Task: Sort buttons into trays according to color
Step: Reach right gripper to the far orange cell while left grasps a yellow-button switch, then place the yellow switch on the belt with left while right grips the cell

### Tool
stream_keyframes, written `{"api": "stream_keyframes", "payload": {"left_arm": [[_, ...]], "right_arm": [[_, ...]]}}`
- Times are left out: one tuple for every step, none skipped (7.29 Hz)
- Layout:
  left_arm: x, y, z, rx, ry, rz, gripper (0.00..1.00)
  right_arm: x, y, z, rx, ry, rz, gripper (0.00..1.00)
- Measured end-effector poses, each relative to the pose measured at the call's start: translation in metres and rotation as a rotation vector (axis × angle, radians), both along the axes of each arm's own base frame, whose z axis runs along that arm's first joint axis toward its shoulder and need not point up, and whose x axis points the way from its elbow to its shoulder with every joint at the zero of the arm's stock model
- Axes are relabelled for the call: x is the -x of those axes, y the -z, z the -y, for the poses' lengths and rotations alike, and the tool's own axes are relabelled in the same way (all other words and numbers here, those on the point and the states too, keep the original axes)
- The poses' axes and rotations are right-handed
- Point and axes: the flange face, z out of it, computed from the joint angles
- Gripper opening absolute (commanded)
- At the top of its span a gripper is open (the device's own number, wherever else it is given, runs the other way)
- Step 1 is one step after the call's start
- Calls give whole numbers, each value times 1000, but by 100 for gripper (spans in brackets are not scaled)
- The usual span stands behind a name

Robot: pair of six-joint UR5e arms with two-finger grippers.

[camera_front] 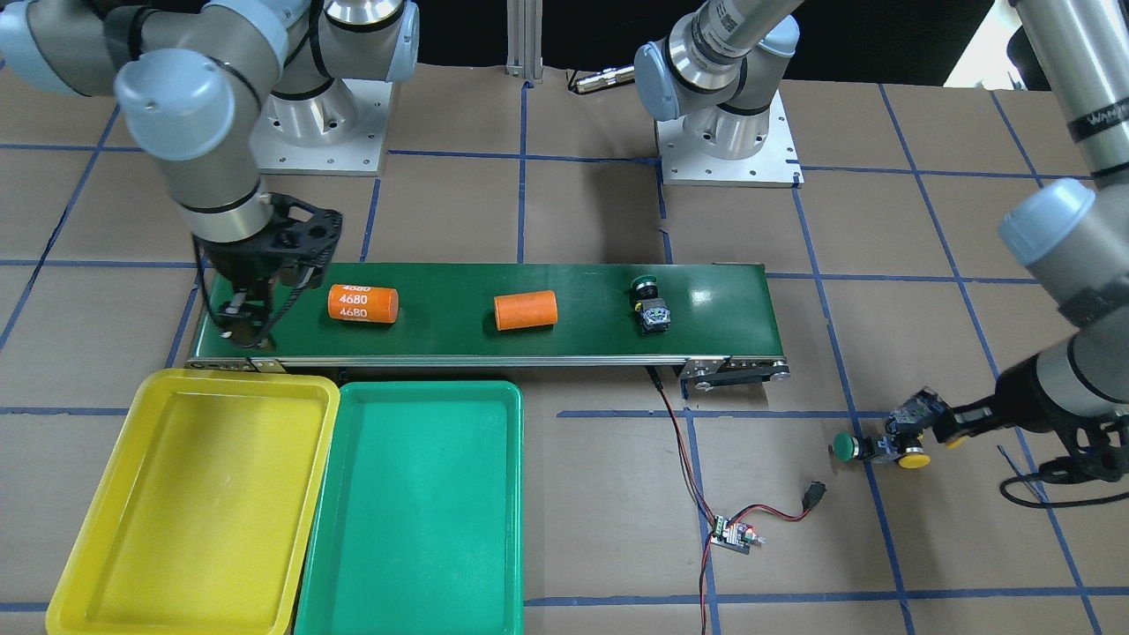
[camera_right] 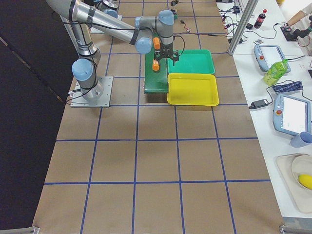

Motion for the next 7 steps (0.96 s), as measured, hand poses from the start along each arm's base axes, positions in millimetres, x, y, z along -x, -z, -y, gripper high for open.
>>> {"api": "stream_keyframes", "payload": {"left_arm": [[40,-26,-13,-11,52,-6,0],[80,-41,-33,-28,100,-13,0],[116,-42,-59,-52,146,-22,0],[148,-34,-89,-75,193,-28,0],[167,-25,-115,-89,222,-31,0],[177,-14,-135,-97,236,-33,0],[182,1,-147,-93,243,-32,0]], "right_arm": [[-32,2,-10,0,-38,3,100],[-62,4,-22,-3,-51,5,100],[-84,7,-31,-6,-52,5,100],[-97,10,-35,-8,-46,9,100],[-105,13,-35,-11,-38,14,100],[-112,14,-35,-15,-41,19,100],[-119,12,-38,-12,-50,26,100]]}}
